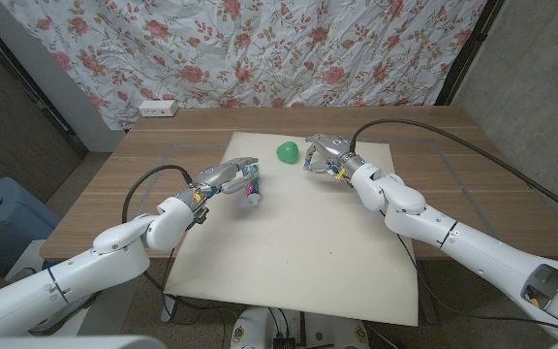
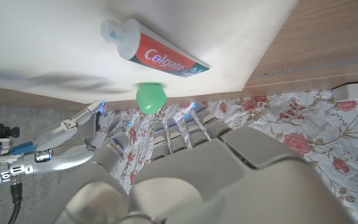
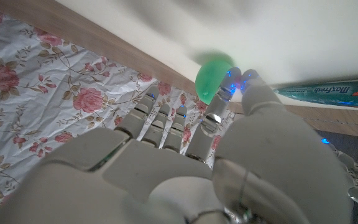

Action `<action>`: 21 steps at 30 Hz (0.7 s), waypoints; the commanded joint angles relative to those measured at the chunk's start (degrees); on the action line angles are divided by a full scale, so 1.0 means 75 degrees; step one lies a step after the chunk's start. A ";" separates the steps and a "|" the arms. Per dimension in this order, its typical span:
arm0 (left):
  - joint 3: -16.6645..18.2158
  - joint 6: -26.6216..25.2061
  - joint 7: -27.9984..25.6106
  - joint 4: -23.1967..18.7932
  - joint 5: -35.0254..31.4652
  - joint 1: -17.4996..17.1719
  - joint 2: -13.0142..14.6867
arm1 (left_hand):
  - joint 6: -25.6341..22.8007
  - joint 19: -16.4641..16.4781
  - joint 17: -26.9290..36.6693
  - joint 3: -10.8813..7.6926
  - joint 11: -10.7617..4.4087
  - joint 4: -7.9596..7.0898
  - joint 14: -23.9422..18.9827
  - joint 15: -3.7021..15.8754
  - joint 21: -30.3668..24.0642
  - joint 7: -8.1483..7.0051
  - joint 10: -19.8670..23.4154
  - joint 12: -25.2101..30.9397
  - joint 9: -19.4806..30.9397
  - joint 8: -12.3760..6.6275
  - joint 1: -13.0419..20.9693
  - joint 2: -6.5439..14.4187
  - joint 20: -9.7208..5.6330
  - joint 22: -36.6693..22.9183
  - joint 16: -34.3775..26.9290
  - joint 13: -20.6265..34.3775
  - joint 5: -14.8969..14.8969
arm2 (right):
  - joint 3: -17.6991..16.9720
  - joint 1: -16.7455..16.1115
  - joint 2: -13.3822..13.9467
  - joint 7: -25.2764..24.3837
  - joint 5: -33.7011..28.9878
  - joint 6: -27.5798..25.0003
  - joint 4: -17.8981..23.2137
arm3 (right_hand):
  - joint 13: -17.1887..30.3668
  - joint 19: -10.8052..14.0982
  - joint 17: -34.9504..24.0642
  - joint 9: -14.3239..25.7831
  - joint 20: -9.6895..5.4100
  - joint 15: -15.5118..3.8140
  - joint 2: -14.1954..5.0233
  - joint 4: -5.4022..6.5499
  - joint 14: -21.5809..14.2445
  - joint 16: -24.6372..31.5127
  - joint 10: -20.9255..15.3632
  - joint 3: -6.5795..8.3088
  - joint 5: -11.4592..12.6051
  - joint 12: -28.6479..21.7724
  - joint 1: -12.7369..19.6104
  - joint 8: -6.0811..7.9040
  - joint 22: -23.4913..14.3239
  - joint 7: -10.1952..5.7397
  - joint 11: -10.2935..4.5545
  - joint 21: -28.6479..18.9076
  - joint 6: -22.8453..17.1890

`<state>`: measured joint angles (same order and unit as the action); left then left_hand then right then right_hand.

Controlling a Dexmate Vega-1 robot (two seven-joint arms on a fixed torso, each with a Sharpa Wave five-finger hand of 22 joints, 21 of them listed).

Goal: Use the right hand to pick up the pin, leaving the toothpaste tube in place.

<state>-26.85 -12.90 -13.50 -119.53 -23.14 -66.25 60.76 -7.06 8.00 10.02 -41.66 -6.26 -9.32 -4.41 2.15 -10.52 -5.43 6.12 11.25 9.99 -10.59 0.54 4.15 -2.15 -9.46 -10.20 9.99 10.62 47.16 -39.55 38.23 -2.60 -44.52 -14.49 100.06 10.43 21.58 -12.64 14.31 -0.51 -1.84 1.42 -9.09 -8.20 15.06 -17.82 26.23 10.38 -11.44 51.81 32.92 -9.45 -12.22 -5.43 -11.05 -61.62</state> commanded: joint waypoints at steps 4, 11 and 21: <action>0.0046 -0.0248 -0.0379 -0.0118 -0.1021 -0.0615 0.0175 | -0.0061 -0.0086 0.0013 0.0055 -0.0102 -0.0032 -0.0034 0.0627 -0.0012 -0.0126 0.0014 -0.0006 0.0010 -0.0015 -0.0102 0.0522 -0.0920 -0.0027 -0.0023 0.0019 -0.0023 | 0.0080 0.0021 -0.0049 -0.0038 -0.0018 -0.0131 -0.0004 | 0.0012 0.0042 -0.0033 0.0023 0.0006 -0.0072 -0.0083 0.0003 -0.0044 -0.0013 -0.0055 -0.0019 0.0006 0.0016 0.0005 0.0035 -0.0023 -0.0070 0.0014 0.0014 -0.0110; 0.0134 -0.0218 -0.0655 -0.0099 -0.1240 -0.0932 0.0240 | -0.0055 -0.0087 0.0013 0.0090 -0.0186 -0.0047 -0.0005 0.0700 -0.0018 -0.0201 0.0005 -0.0016 0.0008 -0.0003 -0.0105 0.0519 -0.0976 -0.0027 -0.0013 0.0018 -0.0014 | 0.0134 0.0033 -0.0101 -0.0055 -0.0067 -0.0194 -0.0007 | 0.0012 0.0043 -0.0033 0.0018 0.0012 -0.0072 -0.0085 0.0000 -0.0041 -0.0016 -0.0057 -0.0022 0.0004 0.0020 0.0010 0.0029 -0.0023 -0.0071 0.0015 0.0015 -0.0111; 0.0254 -0.0099 -0.0778 -0.0044 -0.1427 -0.1180 0.0378 | -0.0079 -0.0059 0.0013 0.0112 -0.0219 -0.0052 -0.0029 0.0765 -0.0032 -0.0239 0.0058 -0.0003 0.0006 -0.0008 -0.0096 0.0536 -0.1015 -0.0026 -0.0023 0.0017 -0.0004 | 0.0213 0.0075 -0.0195 -0.0070 -0.0151 -0.0315 -0.0070 | 0.0012 0.0044 -0.0034 0.0009 0.0012 -0.0069 -0.0086 -0.0005 -0.0044 -0.0017 -0.0060 -0.0029 0.0002 0.0026 0.0015 0.0020 -0.0023 -0.0071 0.0003 0.0017 -0.0117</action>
<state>-25.92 -14.20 -18.10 -120.21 -31.86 -72.70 62.64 -7.26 7.39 10.01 -41.11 -7.60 -9.87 -4.41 2.15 -10.52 -6.88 6.45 11.25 9.86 -10.59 0.31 3.92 -2.15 -9.46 -10.20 9.99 10.62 48.19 -39.22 37.44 -2.92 -45.01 -15.83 99.90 10.42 21.58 -12.64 14.24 -0.51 -1.84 1.43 -9.09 -8.20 15.06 -17.82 26.23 10.37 -11.46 51.81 32.70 -9.45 -12.22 -5.43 -11.05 -61.62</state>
